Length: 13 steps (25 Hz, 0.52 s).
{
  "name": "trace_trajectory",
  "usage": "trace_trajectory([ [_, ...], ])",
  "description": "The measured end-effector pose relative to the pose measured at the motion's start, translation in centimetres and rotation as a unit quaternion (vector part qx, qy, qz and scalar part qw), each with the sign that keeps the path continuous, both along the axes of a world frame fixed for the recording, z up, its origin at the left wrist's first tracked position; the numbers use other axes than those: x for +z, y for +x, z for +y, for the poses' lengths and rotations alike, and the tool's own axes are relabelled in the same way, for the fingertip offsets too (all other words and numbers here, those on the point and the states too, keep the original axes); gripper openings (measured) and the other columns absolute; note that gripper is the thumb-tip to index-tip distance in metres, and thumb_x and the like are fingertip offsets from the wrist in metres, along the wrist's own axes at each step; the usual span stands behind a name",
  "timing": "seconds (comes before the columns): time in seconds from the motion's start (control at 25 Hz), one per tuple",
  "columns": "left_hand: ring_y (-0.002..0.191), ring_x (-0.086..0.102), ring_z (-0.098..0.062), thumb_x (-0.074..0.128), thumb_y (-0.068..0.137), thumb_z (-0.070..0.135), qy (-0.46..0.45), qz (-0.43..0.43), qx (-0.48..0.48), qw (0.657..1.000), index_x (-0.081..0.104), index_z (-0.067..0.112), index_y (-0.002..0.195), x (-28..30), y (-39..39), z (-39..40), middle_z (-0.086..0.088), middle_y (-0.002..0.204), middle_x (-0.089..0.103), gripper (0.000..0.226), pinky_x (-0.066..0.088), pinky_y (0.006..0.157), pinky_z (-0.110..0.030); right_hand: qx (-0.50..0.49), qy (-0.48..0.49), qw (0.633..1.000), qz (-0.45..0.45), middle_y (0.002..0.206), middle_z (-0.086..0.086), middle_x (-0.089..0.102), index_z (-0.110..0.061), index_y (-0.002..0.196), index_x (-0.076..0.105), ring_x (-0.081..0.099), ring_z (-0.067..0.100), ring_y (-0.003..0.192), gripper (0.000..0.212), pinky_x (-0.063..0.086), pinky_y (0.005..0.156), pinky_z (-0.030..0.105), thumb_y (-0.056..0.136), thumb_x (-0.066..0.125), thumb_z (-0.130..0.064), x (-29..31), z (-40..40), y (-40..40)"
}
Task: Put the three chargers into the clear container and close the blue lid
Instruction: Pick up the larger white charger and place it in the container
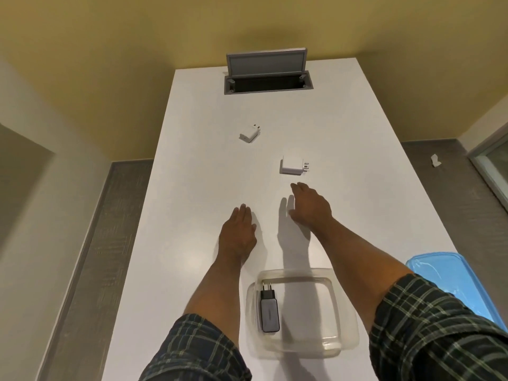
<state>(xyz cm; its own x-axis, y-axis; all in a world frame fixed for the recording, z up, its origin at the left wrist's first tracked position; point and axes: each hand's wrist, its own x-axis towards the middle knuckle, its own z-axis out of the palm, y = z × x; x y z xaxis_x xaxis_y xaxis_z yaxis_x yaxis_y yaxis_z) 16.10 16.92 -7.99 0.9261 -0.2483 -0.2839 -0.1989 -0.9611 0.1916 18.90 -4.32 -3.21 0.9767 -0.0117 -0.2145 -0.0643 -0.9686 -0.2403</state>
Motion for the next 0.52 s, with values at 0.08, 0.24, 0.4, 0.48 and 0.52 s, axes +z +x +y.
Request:
trace_trajectory([
  [0.08, 0.159, 0.007, -0.027, 0.026, 0.11, 0.034, -0.007, 0.005, 0.009, 1.0, 0.01, 0.004, 0.162, -1.2, 0.6, -0.5, -0.01, 0.171, 0.005, 0.062, 0.016, 0.128, -0.036, -0.003, -0.003, 1.0, 0.003, 0.15, 0.008, 0.039, -0.013, 0.149, 0.032, 0.048, 0.034, 0.128, 0.062, 0.049, 0.094, 0.046, 0.092, 0.055, -0.021, -0.7, -0.4, 1.7],
  [0.24, 0.159, -0.009, -0.024, 0.019, 0.108, 0.048, -0.037, 0.034, 0.046, 0.998, -0.008, 0.011, 0.162, -4.0, 0.1, -0.9, -0.005, 0.17, -0.015, 0.071, 0.004, 0.129, -0.041, -0.008, -0.004, 1.0, -0.009, 0.153, 0.008, 0.037, -0.012, 0.151, 0.029, 0.049, 0.035, 0.127, 0.065, 0.048, 0.092, 0.047, 0.093, 0.057, -0.022, -1.9, -0.9, 5.3],
  [0.4, 0.159, -0.006, -0.022, 0.018, 0.106, 0.051, -0.016, -0.032, 0.046, 0.998, -0.003, 0.013, 0.163, -5.6, 0.8, -1.1, -0.004, 0.171, -0.01, 0.071, 0.007, 0.129, -0.041, -0.006, -0.006, 0.999, -0.033, 0.146, 0.008, 0.041, -0.01, 0.146, 0.034, 0.055, 0.037, 0.118, 0.064, 0.05, 0.085, 0.047, 0.088, 0.06, -0.016, -2.8, -1.2, 8.9],
  [0.48, 0.159, -0.001, -0.022, 0.02, 0.107, 0.048, -0.01, -0.057, 0.044, 0.997, 0.003, 0.013, 0.163, -5.9, 1.7, -1.1, -0.003, 0.171, -0.003, 0.069, 0.01, 0.128, -0.04, -0.007, -0.005, 1.0, -0.029, 0.147, 0.008, 0.04, -0.009, 0.145, 0.035, 0.052, 0.037, 0.122, 0.066, 0.048, 0.087, 0.046, 0.084, 0.061, -0.013, -3.3, -1.2, 10.5],
  [0.52, 0.159, 0.001, -0.022, 0.02, 0.107, 0.047, -0.01, -0.065, 0.045, 0.997, 0.006, 0.013, 0.163, -6.1, 2.1, -1.1, -0.003, 0.171, -0.001, 0.068, 0.011, 0.128, -0.04, -0.006, -0.01, 1.0, -0.025, 0.149, 0.009, 0.038, -0.009, 0.146, 0.033, 0.049, 0.036, 0.125, 0.069, 0.047, 0.088, 0.045, 0.084, 0.063, -0.012, -3.4, -1.3, 11.2],
])
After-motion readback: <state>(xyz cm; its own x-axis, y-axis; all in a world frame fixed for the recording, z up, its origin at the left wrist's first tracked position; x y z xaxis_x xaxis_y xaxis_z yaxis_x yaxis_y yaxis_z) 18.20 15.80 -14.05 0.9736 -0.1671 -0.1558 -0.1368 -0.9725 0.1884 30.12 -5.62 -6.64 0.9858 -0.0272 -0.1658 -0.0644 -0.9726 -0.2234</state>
